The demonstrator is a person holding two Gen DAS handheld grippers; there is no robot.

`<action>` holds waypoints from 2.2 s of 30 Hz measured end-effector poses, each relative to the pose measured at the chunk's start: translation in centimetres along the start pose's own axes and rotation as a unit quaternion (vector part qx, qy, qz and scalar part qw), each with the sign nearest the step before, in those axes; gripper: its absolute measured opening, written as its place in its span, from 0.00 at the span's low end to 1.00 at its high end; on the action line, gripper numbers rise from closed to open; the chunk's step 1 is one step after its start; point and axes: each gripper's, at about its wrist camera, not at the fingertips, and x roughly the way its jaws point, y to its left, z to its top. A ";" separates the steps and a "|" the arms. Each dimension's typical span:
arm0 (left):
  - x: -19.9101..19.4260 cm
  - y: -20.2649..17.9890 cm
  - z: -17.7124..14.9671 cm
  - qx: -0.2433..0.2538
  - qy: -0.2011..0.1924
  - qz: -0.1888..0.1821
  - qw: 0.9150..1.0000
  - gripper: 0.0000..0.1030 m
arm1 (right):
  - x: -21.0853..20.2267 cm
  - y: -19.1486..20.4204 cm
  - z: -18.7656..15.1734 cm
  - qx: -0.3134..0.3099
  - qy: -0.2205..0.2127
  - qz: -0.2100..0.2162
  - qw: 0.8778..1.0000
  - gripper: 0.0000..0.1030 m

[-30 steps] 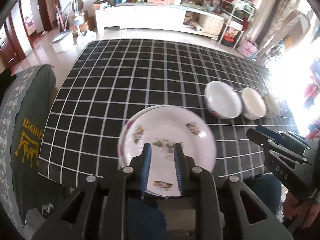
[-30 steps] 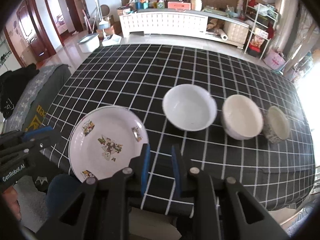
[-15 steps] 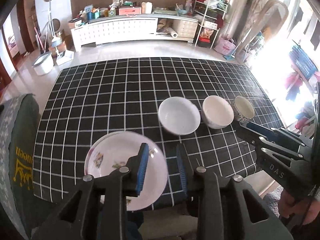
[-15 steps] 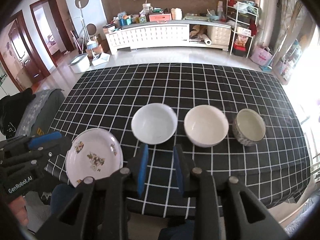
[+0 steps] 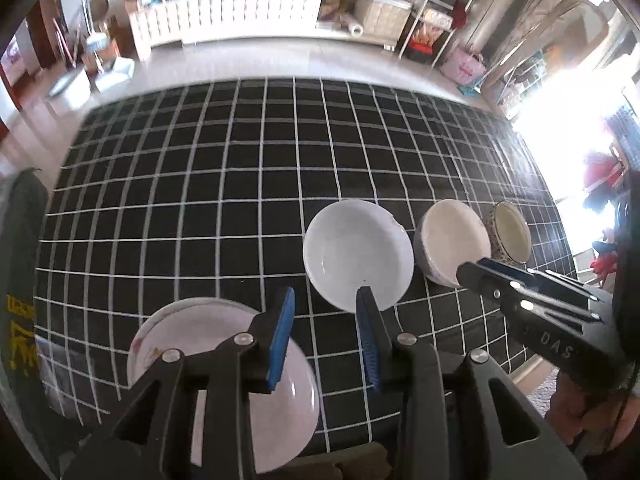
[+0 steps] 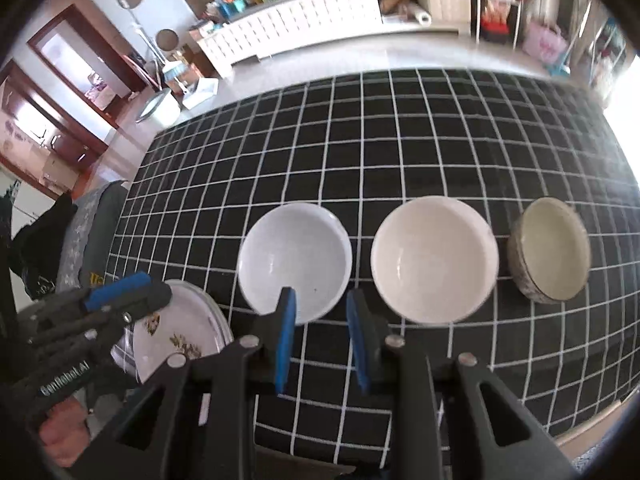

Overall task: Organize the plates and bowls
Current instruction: 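Reach both grippers to the plain white bowl and close on its rim, then lift the white bowl and set it down beside the plate stack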

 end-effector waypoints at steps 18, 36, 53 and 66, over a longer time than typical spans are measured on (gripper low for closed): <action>9.8 1.5 3.9 -0.001 0.062 0.023 0.998 0.28 | 8.0 -2.1 3.5 0.009 0.086 -0.015 0.996 0.29; 10.9 0.2 1.6 0.012 0.058 0.004 0.998 0.12 | 7.0 -3.1 0.0 -0.008 0.082 -0.055 0.995 0.10; 7.2 -2.1 -5.2 0.018 0.049 0.009 0.999 0.12 | 1.3 -4.2 -6.5 0.001 0.077 -0.048 0.996 0.10; 7.6 -2.7 -9.9 0.012 0.051 0.014 0.999 0.12 | 1.0 -3.2 -10.1 0.000 0.080 -0.046 0.996 0.10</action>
